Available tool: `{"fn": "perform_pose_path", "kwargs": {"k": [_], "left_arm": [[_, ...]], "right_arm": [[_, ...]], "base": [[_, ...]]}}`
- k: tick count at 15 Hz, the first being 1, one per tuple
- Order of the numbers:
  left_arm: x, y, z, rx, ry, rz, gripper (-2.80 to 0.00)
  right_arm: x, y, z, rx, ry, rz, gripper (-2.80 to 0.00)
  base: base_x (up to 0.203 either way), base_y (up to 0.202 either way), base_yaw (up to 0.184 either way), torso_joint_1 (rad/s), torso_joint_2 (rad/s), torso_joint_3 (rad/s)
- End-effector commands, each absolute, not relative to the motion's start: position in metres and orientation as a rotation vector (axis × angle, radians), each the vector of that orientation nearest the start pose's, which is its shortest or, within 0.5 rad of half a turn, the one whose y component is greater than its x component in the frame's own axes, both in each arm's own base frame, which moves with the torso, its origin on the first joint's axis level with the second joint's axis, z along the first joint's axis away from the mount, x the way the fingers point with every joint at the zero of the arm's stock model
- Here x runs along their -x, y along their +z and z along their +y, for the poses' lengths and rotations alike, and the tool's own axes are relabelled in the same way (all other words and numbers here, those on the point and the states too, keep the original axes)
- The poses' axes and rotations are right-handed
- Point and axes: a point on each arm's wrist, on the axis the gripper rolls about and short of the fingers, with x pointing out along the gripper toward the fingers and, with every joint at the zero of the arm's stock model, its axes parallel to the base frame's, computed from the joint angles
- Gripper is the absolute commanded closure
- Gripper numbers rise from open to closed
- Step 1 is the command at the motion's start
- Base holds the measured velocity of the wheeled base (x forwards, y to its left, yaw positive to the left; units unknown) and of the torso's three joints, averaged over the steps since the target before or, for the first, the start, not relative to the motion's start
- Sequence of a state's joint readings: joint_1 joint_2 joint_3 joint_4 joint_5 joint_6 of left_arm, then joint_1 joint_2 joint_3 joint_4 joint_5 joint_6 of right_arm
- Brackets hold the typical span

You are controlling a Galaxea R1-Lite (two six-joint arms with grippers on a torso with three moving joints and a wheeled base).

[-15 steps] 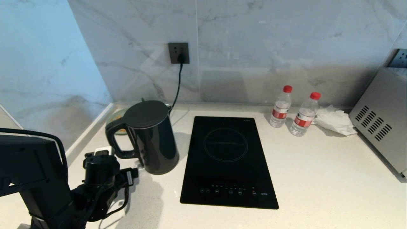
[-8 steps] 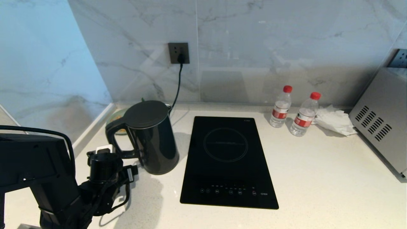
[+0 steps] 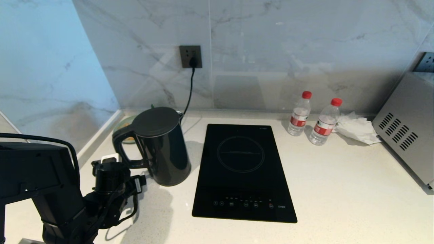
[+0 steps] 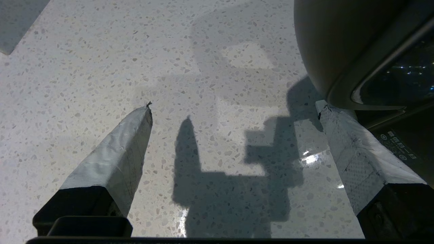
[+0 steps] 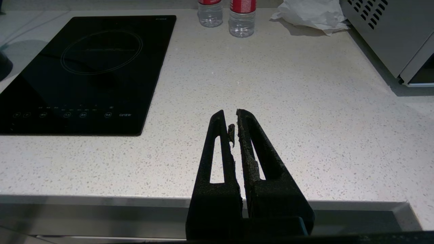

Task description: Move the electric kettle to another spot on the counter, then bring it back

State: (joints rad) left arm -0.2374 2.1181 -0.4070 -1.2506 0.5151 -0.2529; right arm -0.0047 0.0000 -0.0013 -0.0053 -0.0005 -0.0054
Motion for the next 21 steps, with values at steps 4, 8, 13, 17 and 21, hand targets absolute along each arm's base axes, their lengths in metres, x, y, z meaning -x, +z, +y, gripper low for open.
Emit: {"fn": "perform_pose_path", "kwargs": {"k": [4, 8, 13, 17, 21], "left_arm": [[-0.287, 0.022, -0.066, 0.081, 0.307, 0.409, -2.8], [-0.288, 0.018, -0.066, 0.079, 0.308, 0.419, -2.8], [-0.287, 0.021, -0.058, 0.085, 0.333, 0.412, -2.8], [-0.283, 0.027, -0.043, 0.098, 0.373, 0.408, -2.8], [-0.284, 0.033, -0.048, 0.105, 0.355, 0.383, -2.8]], "right_arm": [[0.023, 0.076, 0.0, 0.006, -0.006, -0.009, 0.0], [0.023, 0.076, 0.0, 0.006, -0.005, -0.008, 0.0], [0.023, 0.076, 0.0, 0.006, -0.005, -0.007, 0.0], [0.023, 0.076, 0.0, 0.006, -0.005, -0.009, 0.0], [0.023, 0.076, 0.0, 0.006, -0.006, -0.009, 0.0]], "base": [[0.0, 0.0, 0.0, 0.0, 0.0, 0.0], [0.0, 0.0, 0.0, 0.0, 0.0, 0.0], [0.0, 0.0, 0.0, 0.0, 0.0, 0.0], [0.0, 0.0, 0.0, 0.0, 0.0, 0.0], [0.0, 0.0, 0.0, 0.0, 0.0, 0.0]]}}
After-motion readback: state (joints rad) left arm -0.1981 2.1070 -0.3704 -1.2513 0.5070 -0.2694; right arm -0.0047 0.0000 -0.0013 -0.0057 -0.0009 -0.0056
